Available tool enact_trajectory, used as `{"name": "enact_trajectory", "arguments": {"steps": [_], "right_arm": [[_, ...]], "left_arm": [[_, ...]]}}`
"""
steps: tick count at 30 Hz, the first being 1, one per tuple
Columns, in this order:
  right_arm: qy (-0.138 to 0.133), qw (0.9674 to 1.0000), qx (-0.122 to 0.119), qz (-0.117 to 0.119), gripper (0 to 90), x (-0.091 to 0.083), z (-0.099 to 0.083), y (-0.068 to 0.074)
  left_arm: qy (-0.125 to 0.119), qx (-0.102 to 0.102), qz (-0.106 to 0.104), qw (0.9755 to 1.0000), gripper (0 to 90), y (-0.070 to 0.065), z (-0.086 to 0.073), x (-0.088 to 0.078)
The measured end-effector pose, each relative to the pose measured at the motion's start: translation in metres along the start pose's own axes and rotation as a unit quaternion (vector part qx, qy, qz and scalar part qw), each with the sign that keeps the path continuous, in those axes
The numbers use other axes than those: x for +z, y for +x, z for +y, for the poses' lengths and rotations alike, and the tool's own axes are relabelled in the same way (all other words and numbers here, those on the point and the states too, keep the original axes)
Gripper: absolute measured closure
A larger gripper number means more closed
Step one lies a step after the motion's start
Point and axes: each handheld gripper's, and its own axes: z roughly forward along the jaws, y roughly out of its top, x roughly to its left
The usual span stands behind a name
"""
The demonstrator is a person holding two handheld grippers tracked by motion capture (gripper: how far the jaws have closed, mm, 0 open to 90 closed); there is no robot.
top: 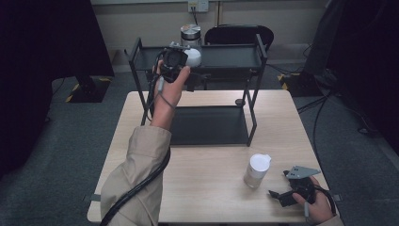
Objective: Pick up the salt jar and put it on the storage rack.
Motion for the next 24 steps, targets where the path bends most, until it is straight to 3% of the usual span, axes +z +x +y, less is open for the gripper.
{"name": "enact_trajectory", "arguments": {"steps": [5,24], "right_arm": [[0.0,1.0,0.0,0.0,0.0,0.0,0.0,0.0],[0.0,1.0,0.0,0.0,0.0,0.0,0.0,0.0]], "left_arm": [[-0.003,-0.001,-0.014,0.9999,1.7,0.004,-0.013,0.002],[0.007,-0.022,-0.035,0.9991,1.8,0.019,-0.069,0.027]]}}
